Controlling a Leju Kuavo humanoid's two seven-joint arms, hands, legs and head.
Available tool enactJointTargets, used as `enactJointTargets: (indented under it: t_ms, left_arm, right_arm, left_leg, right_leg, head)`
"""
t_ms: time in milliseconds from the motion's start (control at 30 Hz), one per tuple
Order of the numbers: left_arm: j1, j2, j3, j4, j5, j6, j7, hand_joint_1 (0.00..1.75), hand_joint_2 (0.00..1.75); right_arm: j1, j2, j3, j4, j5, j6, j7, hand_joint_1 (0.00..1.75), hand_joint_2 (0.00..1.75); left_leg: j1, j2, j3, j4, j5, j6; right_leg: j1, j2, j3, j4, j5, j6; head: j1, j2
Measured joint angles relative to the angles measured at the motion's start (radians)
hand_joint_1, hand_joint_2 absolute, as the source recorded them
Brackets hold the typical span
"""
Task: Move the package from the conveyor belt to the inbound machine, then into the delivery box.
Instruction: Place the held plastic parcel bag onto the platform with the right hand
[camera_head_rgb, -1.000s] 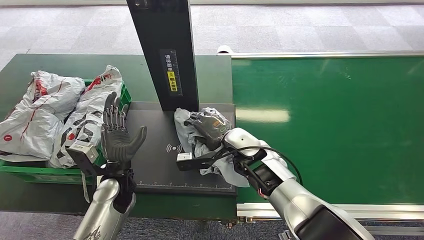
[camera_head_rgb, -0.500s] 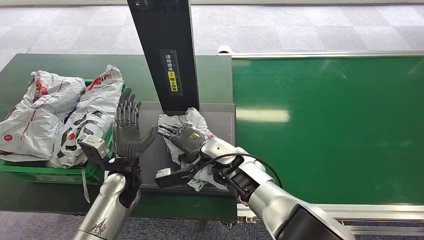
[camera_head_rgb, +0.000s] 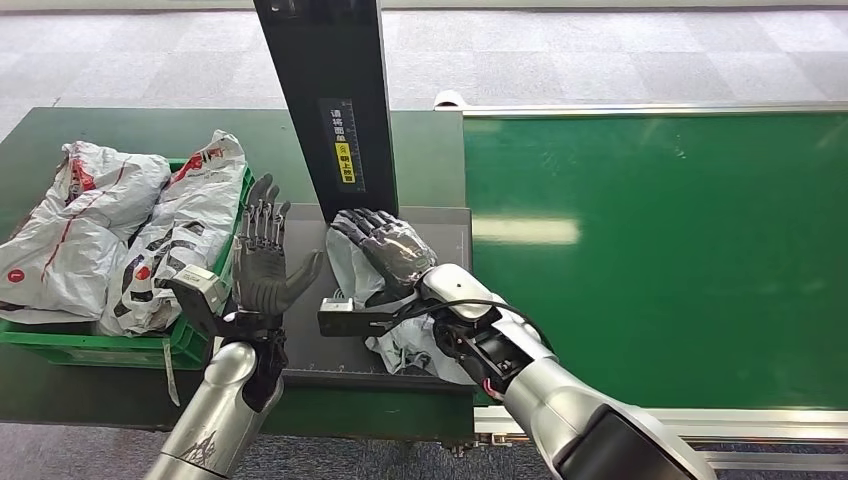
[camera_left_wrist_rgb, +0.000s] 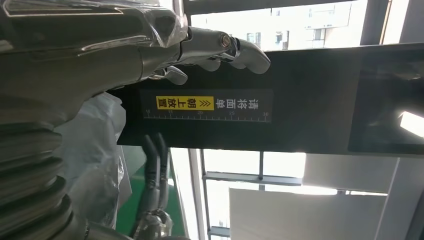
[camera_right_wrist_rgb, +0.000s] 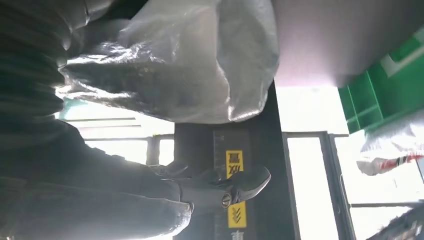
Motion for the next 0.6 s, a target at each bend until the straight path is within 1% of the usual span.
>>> enactJointTargets:
  t_ms: [67,200,333,400,533,600]
  left_arm:
    - [0.000,0.000,0.000,0.000,0.000,0.003,0.001,0.00,1.75]
    - [0.000,0.001,0.000,0.000,0.008,0.024,0.007,0.00,1.75]
    - [0.002,0.003,0.003,0.000,0.033,0.038,0.015,0.00,1.75]
    - [0.005,0.004,0.006,-0.002,0.042,0.039,0.016,0.00,1.75]
    - [0.012,0.007,0.011,-0.006,0.049,0.041,0.017,0.00,1.75]
    - [0.017,0.009,0.012,-0.008,0.050,0.041,0.017,0.00,1.75]
  right_arm:
    - [0.010,-0.006,-0.033,-0.027,-0.083,-0.011,-0.046,0.00,1.75]
    - [0.065,-0.030,-0.130,-0.138,-0.296,-0.010,-0.176,0.00,1.75]
    - [0.137,-0.051,-0.188,-0.246,-0.441,0.014,-0.257,0.00,1.75]
    - [0.166,-0.058,-0.209,-0.291,-0.522,0.062,-0.278,0.00,1.75]
    - [0.199,-0.074,-0.253,-0.353,-0.698,0.247,-0.276,0.00,1.75]
    - [0.209,-0.081,-0.269,-0.372,-0.727,0.281,-0.272,0.00,1.75]
  left_leg:
    - [0.000,0.000,0.000,0.000,0.000,0.000]
    - [0.000,0.000,0.000,0.000,0.000,0.000]
    - [0.000,0.000,0.000,0.000,0.000,0.000]
    - [0.000,0.000,0.000,0.000,0.000,0.000]
    - [0.000,0.000,0.000,0.000,0.000,0.000]
    - [0.000,-0.001,0.000,0.000,0.000,0.000]
  right_leg:
    - [0.000,0.000,0.000,0.000,0.000,0.000]
    - [0.000,0.000,0.000,0.000,0.000,0.000]
    - [0.000,0.000,0.000,0.000,0.000,0.000]
    - [0.000,0.000,0.000,0.000,0.000,0.000]
    - [0.000,0.000,0.000,0.000,0.000,0.000]
    - [0.000,0.000,0.000,0.000,0.000,0.000]
  head:
    - [0.000,0.000]
    - [0.000,0.000]
    - [0.000,0.000]
    - [0.000,0.000]
    - [0.000,0.000]
    - [0.000,0.000]
